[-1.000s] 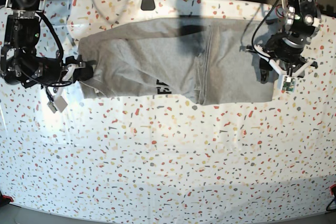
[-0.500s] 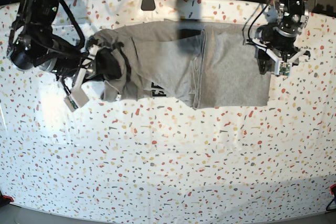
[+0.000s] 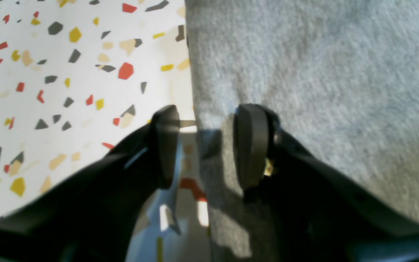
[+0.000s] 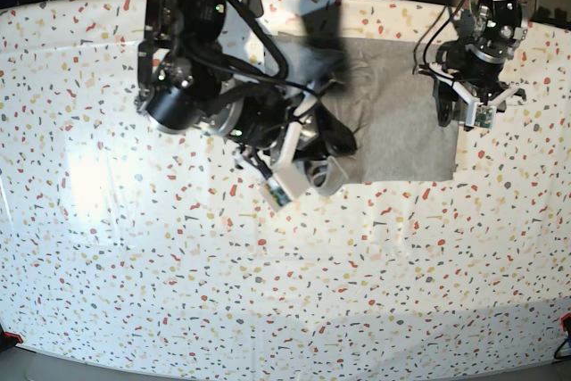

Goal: Fold the T-shirt properly
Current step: 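Lift and flip the folded shirt over with both grippers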

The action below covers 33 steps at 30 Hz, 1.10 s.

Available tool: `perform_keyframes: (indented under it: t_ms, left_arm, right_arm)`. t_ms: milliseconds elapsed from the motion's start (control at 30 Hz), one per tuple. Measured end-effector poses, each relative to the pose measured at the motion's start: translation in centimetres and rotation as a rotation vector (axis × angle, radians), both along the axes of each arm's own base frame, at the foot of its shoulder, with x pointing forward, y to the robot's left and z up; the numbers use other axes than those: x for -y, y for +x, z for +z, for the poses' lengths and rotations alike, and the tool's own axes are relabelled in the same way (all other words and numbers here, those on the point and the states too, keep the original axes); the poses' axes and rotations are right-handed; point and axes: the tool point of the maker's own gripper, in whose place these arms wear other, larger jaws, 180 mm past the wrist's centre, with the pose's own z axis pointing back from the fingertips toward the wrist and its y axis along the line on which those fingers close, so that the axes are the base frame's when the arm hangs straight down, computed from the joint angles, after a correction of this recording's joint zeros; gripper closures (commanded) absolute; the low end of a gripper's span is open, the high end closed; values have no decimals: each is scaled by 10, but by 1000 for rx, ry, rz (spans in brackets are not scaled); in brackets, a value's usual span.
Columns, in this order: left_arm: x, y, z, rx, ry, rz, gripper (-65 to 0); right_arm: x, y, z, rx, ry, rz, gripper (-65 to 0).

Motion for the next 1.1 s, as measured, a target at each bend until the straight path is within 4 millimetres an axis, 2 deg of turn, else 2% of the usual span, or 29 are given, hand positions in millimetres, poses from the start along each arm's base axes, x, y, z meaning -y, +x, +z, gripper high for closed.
perform_keyframes:
  t_ms: [200,267,467,600,733,933,1000,1100]
  left_arm:
    - [8,-3,0,-10,-38,-23,-264]
    - [18,-8,0,-20,-99,-44,-264]
    - [49,-14,-1,-28,-157,-111,-264]
    - [67,-15,-1,-31,-170,-154,-264]
    - [80,-16,2,-29,-225,-165,-264]
    - [76,-19,6,-63,-206,-174,-264]
    - [68,-24,9,-86,-177,-170,-264]
    - [39,-30,22,-90,-101,-117,-264]
  right_arm:
    - [-30,0,2,60,-11,47,0]
    - [-40,2,3,58,15,48,0]
    - [-66,-7,-20,-2,7,128,0]
    - [-84,-9,-20,7,1,190,0]
    - [-91,-14,-19,6,15,201,0]
    - [-92,-15,-18,6,20,203,0]
    - [-93,-16,-16,0,39,210,0]
    - [-96,-18,-12,-6,66,217,0]
